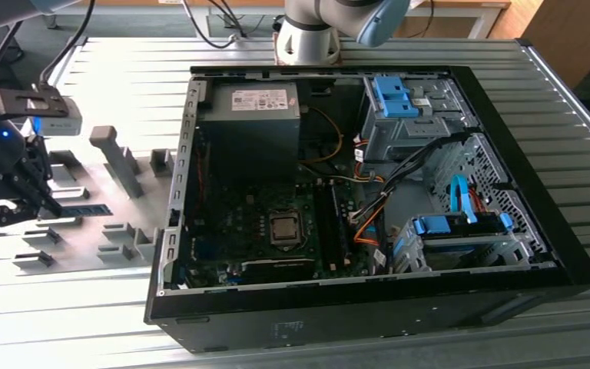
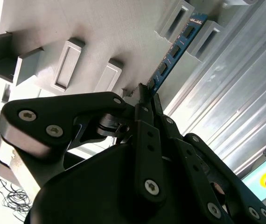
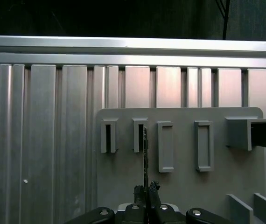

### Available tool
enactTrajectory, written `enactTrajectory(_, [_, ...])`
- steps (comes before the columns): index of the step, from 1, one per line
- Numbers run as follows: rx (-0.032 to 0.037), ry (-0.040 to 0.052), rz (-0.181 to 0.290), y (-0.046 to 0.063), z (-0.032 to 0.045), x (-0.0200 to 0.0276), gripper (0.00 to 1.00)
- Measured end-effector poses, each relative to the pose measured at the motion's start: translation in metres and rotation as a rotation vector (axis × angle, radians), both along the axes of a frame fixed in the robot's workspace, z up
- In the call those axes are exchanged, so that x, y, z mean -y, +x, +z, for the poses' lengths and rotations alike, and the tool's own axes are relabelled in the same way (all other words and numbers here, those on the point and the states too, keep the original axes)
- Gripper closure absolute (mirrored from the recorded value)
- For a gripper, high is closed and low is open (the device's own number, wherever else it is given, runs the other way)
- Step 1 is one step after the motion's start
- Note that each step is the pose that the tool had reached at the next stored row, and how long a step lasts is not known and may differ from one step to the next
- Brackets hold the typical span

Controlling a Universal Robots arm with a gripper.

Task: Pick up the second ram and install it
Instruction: 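Pick up the second ram and move it above second insertion slot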

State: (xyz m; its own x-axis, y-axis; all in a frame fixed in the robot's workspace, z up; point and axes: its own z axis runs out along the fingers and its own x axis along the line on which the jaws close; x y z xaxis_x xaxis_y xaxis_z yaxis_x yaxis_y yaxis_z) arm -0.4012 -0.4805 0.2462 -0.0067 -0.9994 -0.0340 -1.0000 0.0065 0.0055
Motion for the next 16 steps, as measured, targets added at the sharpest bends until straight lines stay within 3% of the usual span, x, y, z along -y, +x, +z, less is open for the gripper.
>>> enactTrajectory(16, [0.0,-0.0012,0.0,0.0,0.0037,0.0,0.86])
